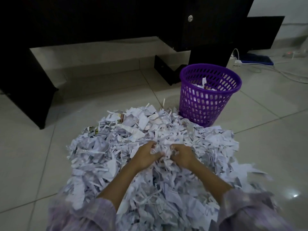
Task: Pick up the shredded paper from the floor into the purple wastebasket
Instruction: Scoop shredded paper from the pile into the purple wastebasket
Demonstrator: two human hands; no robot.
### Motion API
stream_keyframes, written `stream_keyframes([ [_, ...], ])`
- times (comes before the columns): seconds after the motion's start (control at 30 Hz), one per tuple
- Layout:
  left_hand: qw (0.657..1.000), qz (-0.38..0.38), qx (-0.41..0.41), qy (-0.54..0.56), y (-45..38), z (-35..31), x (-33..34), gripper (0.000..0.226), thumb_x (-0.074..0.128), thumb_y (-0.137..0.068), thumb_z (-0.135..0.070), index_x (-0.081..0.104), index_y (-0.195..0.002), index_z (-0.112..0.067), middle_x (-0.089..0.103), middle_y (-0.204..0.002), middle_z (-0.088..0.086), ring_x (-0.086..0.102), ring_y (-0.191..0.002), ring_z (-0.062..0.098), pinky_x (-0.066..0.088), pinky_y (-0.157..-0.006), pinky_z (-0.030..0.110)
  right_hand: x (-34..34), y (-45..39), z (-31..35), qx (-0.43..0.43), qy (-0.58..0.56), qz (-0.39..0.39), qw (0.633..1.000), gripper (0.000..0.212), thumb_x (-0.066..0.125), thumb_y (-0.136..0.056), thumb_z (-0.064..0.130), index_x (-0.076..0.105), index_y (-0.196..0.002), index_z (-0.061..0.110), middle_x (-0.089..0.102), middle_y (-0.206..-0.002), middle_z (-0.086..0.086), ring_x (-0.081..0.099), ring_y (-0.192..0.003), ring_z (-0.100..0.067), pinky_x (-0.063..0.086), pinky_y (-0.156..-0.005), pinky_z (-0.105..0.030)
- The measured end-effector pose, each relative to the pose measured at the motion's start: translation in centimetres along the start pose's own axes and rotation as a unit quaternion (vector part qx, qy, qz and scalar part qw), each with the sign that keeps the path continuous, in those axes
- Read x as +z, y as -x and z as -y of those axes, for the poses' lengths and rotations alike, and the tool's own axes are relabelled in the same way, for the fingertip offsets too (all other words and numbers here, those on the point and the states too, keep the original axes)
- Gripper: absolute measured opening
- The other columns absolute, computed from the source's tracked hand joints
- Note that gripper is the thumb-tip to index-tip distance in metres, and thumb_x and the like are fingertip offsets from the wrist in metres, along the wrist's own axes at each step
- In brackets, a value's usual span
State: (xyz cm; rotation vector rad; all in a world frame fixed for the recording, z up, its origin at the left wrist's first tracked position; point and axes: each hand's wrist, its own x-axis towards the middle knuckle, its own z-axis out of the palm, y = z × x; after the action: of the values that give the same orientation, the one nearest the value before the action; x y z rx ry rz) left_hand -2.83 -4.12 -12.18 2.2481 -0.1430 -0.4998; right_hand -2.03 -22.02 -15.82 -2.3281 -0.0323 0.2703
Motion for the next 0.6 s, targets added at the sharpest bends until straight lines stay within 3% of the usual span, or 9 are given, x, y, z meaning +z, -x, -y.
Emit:
stream_keyframes([
  [0.07,0.998,-0.011,0.022,0.059,0.8,-1.0,-0.4,0.079,0.068,-0.084,-0.04,0.028,-0.148,-0.019,0.033,-0.151,-0.004,0.034,-0.137,0.013,0.029,-0.099,0.02,-1.7,-0.2,1.1,0.013,-0.071,-0.014,0.997,0.009,0.064,-0.085,0.003,0.07,-0.088,0.009,0.065,-0.081,0.0,0.056,-0.069,-0.01,0.039,-0.055,-0.008],
  [0.17,0.989,-0.014,0.043,0.142,1.5,-2.7,-0.6,0.091,0.078,-0.074,-0.037,0.025,-0.148,-0.028,0.032,-0.149,-0.013,0.034,-0.131,0.0,0.032,-0.101,0.016,-3.0,-0.2,3.0,0.032,-0.194,-0.018,0.98,0.011,0.062,-0.087,0.001,0.067,-0.089,0.01,0.064,-0.078,-0.005,0.057,-0.064,-0.014,0.044,-0.056,-0.019],
  [0.27,0.976,-0.012,0.056,0.209,0.9,-3.5,-0.3,0.077,0.085,-0.067,-0.03,0.041,-0.129,-0.031,0.054,-0.129,-0.013,0.055,-0.113,-0.002,0.045,-0.08,0.004,-2.9,0.4,5.1,0.036,-0.321,0.011,0.946,0.018,0.06,-0.09,0.003,0.068,-0.1,0.016,0.071,-0.092,-0.007,0.07,-0.077,-0.016,0.058,-0.064,-0.03],
  [0.37,0.973,-0.058,0.035,0.219,0.3,-3.5,-0.3,0.071,0.088,-0.063,-0.017,0.048,-0.122,-0.021,0.062,-0.119,-0.003,0.061,-0.106,0.013,0.049,-0.079,0.013,-2.8,0.7,6.3,0.062,-0.384,0.052,0.92,0.019,0.061,-0.091,0.015,0.063,-0.109,0.021,0.07,-0.107,-0.008,0.068,-0.099,-0.028,0.059,-0.079,-0.046],
  [0.43,0.978,-0.102,0.032,0.18,0.1,-3.1,-0.5,0.062,0.087,-0.063,-0.011,0.053,-0.113,-0.02,0.065,-0.109,-0.003,0.064,-0.102,0.018,0.051,-0.083,0.025,-3.0,0.4,6.6,0.095,-0.364,0.072,0.924,0.037,0.063,-0.089,0.025,0.05,-0.123,0.021,0.064,-0.118,-0.007,0.063,-0.109,-0.028,0.053,-0.093,-0.048],
  [0.5,0.976,-0.136,0.022,0.171,-0.1,-2.5,-0.9,0.053,0.084,-0.063,-0.006,0.055,-0.106,-0.019,0.066,-0.101,-0.001,0.065,-0.096,0.021,0.053,-0.077,0.028,-3.3,0.0,6.4,0.103,-0.296,0.095,0.945,0.053,0.064,-0.087,0.038,0.038,-0.13,0.021,0.049,-0.133,-0.003,0.051,-0.122,-0.023,0.042,-0.105,-0.044],
  [0.6,0.956,-0.193,0.013,0.22,0.0,-2.1,-1.6,0.059,0.085,-0.062,-0.002,0.059,-0.113,-0.013,0.066,-0.105,0.002,0.063,-0.095,0.02,0.052,-0.079,0.028,-3.7,-0.1,6.1,0.071,-0.293,0.13,0.945,0.051,0.061,-0.088,0.046,0.047,-0.126,0.015,0.052,-0.131,-0.007,0.051,-0.116,-0.019,0.042,-0.097,-0.034],
])
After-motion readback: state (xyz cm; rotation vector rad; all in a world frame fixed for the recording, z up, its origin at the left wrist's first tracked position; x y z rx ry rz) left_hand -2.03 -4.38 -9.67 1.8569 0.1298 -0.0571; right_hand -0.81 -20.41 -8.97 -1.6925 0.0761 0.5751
